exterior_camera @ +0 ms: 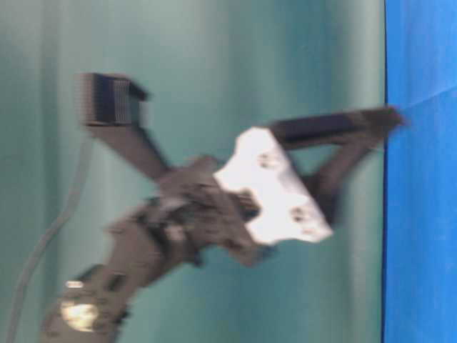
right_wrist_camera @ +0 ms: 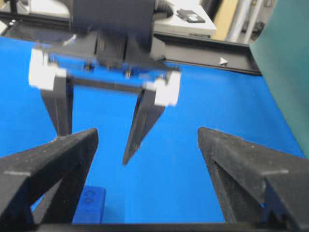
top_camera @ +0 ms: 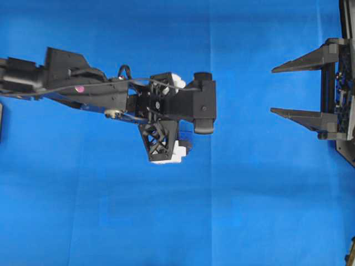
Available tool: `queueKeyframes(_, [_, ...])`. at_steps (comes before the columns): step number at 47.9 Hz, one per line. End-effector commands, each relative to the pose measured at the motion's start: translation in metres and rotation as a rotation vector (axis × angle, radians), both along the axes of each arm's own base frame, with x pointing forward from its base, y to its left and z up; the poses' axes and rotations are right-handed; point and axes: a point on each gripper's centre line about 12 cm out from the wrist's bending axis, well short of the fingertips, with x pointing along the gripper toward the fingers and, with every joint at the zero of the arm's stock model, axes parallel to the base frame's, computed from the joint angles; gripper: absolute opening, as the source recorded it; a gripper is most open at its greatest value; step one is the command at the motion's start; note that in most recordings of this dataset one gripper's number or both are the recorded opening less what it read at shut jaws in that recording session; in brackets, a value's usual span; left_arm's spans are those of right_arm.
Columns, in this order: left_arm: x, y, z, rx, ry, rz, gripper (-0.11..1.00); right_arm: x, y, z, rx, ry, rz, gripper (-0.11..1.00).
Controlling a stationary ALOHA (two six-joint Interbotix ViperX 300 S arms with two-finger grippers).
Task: Handover the blue block to the right arm after grasping it with the left arm, then place it in the designated position.
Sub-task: 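Lower the left gripper and close it on the blue cube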
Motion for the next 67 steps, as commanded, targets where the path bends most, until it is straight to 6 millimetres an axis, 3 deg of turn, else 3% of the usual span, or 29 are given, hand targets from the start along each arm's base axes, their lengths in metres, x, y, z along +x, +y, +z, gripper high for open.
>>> queueKeyframes(1, [0.002, -0.001, -0.003, -0.001, -0.038, -0.003, 0.93, 0.002, -0.001, 0.008, -0.001, -0.026, -0.003, 0.97])
queueKeyframes(14, [0.004, -0.005, -0.073, -0.006, 0.003, -0.004, 0.93, 0.002, -0.001, 0.008, -0.003, -0.024, -0.004, 0.97])
queueKeyframes(23, [0.007, -0.011, -0.098, -0.004, 0.04, -0.019, 0.93, 0.002, -0.001, 0.007, -0.002, -0.021, -0.006, 0.97])
queueKeyframes(42, [0.009, -0.011, -0.097, -0.002, 0.049, -0.02, 0.9, 0.003, -0.001, 0.006, -0.002, -0.017, -0.006, 0.97])
queueKeyframes(46, [0.009, -0.012, -0.095, 0.001, 0.063, -0.025, 0.78, 0.003, -0.001, 0.006, -0.001, -0.017, -0.006, 0.97])
queueKeyframes(52, [0.01, -0.012, -0.092, 0.006, 0.07, -0.029, 0.45, 0.003, -0.002, 0.006, -0.002, -0.017, -0.007, 0.97])
queueKeyframes(67, [0.01, -0.011, -0.092, 0.004, 0.069, -0.027, 0.45, 0.003, -0.001, 0.006, -0.001, -0.017, -0.006, 0.97])
